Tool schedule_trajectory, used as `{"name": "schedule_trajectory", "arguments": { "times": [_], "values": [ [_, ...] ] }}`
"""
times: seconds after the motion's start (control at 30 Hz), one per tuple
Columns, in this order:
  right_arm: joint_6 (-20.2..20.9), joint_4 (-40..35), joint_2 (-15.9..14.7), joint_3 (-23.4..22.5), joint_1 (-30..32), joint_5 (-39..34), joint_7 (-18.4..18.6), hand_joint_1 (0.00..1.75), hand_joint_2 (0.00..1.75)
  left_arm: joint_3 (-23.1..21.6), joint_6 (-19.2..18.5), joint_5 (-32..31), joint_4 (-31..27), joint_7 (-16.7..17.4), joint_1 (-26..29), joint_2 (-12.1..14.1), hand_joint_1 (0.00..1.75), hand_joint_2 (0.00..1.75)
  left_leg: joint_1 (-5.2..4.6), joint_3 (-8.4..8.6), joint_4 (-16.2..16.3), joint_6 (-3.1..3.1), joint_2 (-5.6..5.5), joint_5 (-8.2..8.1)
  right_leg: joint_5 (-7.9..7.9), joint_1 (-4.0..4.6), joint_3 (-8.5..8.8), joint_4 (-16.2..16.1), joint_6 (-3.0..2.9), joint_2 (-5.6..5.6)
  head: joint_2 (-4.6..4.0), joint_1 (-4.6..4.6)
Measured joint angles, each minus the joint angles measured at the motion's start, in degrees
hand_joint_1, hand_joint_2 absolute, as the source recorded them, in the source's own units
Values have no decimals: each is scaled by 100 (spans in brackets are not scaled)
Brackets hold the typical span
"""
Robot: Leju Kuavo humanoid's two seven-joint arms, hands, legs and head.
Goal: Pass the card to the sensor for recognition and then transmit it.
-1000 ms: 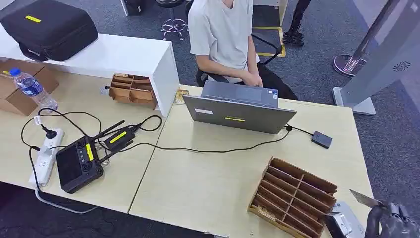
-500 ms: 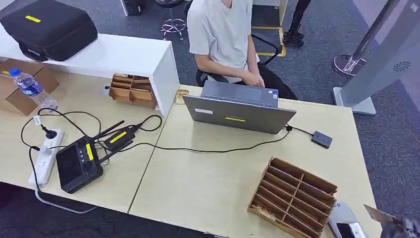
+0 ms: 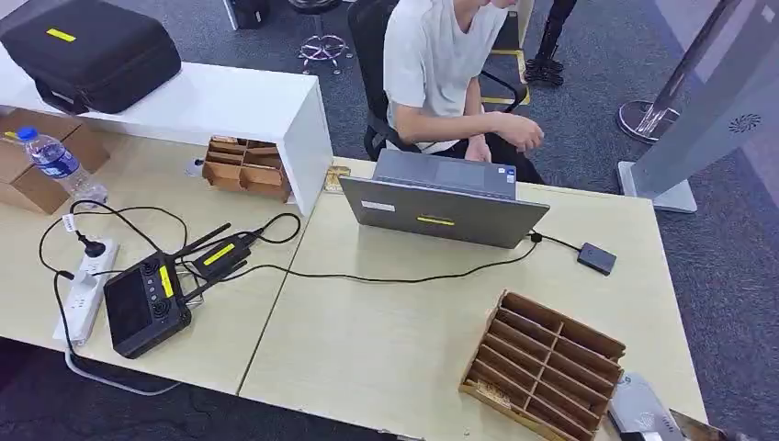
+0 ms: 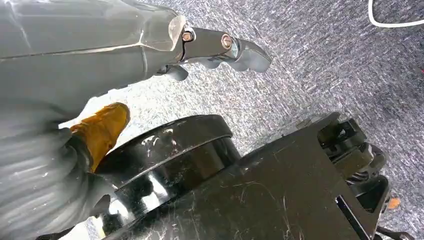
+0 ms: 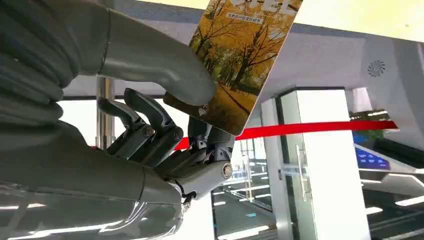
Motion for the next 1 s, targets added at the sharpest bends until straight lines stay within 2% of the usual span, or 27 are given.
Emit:
{"name": "schedule_trajectory", "arguments": {
  "times": [0.3, 0.7, 0.9, 1.0],
  "values": [
    [-15, 267, 129, -201, -119, 103, -225, 175, 175, 2, 33, -17, 0, 0, 0, 0, 0, 175, 1, 1, 0, 0, 1, 0, 0, 1, 0, 0, 0, 1, 0, -2],
    [-55, 468, 175, -234, -282, 210, -199, 175, 175, 2, 39, -68, 0, 2, 0, 0, 0, 175, 1, 0, 0, 0, 1, 0, 0, 1, 1, 0, 0, 0, 0, 0],
    [-48, 23, 92, 11, -273, 155, 215, 175, 175, -7, 39, -127, 2, 48, -3, 0, 0, 175, 0, -3, 0, 0, 3, 0, 1, 0, 2, 1, -1, 2, 0, -2],
    [138, -639, -267, 385, -326, 13, 842, 175, 175, -20, 39, -212, 2, 68, -6, 0, 0, 175, -1, -3, 0, 0, 6, 0, 2, -1, 1, 2, -1, 7, 0, 2]
  ]
}}
